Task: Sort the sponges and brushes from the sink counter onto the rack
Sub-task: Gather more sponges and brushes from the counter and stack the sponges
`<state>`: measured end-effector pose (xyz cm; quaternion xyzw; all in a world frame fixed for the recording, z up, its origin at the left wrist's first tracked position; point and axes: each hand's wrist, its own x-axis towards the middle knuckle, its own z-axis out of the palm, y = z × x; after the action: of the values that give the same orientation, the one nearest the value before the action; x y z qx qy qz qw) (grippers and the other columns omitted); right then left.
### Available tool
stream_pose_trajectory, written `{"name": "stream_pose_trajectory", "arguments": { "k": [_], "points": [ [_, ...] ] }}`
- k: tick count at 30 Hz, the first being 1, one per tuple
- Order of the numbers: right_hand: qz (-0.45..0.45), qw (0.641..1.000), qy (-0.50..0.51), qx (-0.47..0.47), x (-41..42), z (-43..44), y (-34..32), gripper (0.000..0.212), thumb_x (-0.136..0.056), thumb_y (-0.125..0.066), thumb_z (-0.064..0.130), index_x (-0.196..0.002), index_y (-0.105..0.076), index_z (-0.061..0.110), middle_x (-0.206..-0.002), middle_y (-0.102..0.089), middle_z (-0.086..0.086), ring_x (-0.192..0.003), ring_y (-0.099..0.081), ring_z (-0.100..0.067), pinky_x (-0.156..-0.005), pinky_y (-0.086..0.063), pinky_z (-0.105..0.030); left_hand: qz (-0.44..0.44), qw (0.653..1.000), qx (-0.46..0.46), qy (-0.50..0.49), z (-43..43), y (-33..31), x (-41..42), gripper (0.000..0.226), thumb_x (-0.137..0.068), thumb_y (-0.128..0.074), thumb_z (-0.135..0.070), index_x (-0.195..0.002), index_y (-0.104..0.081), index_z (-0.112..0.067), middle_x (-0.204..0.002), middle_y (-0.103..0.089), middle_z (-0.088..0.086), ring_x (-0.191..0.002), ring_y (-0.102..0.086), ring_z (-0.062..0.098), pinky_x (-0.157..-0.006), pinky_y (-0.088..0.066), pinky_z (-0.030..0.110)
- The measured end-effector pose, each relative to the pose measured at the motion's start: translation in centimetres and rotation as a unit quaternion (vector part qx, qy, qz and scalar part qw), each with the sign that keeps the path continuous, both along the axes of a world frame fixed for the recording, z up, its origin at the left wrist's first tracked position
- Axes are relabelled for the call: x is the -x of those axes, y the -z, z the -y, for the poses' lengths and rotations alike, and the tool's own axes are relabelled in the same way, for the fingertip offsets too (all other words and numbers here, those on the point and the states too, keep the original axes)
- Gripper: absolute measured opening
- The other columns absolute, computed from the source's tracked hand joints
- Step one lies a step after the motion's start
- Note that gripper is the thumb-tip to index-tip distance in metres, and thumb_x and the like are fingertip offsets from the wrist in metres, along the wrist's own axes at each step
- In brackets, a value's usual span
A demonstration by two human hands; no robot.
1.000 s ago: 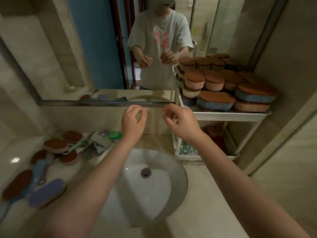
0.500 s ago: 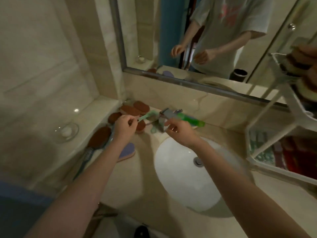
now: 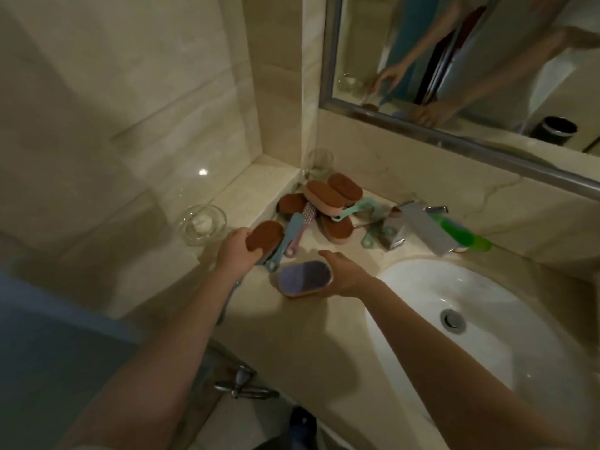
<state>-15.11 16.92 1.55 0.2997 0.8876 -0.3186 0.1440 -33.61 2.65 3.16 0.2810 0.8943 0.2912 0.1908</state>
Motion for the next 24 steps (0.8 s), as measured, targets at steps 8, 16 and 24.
{"name": "stream_pose_trajectory", "arguments": {
  "k": [8, 16, 24],
  "points": [
    [0.01, 0.998, -0.025, -0.056, 1.3, 0.0, 3.2, 0.079, -0.077, -0.072, 0.036, -0.142, -0.03, 0.021, -0.135, -0.043, -0.009, -0.12, -0.044, -0.028, -0.098, -0.041, -0.039, -0.002, 0.994, 0.076, 0.072, -1.7, 2.8, 1.6, 0.07, -0.077, -0.071, -0.018, -0.138, -0.038, -0.009, -0.141, -0.039, 0.014, -0.124, -0.045, 0.03, -0.103, -0.04, 0.04],
    [-0.109, 0.991, 0.07, 0.018, 0.0, -1.7, 2.3, 0.063, -0.067, -0.082, 0.026, -0.115, -0.043, 0.016, -0.109, -0.049, 0.0, -0.099, -0.052, -0.016, -0.08, -0.047, -0.029, -0.115, 0.97, 0.203, 0.061, -4.4, 3.7, 0.3, 0.068, -0.077, -0.068, -0.035, -0.134, -0.037, -0.014, -0.135, -0.045, 0.013, -0.124, -0.036, 0.035, -0.1, -0.037, 0.044],
    [-0.21, 0.965, 0.157, 0.031, -1.4, -3.3, 0.6, 0.073, -0.06, -0.089, 0.037, -0.121, -0.051, 0.025, -0.115, -0.052, -0.002, -0.104, -0.049, -0.018, -0.084, -0.04, -0.027, -0.125, 0.973, 0.19, 0.023, -4.9, 2.9, 0.2, 0.081, -0.069, -0.075, -0.044, -0.133, -0.035, -0.012, -0.131, -0.047, 0.015, -0.123, -0.037, 0.033, -0.099, -0.036, 0.039]
  ]
}}
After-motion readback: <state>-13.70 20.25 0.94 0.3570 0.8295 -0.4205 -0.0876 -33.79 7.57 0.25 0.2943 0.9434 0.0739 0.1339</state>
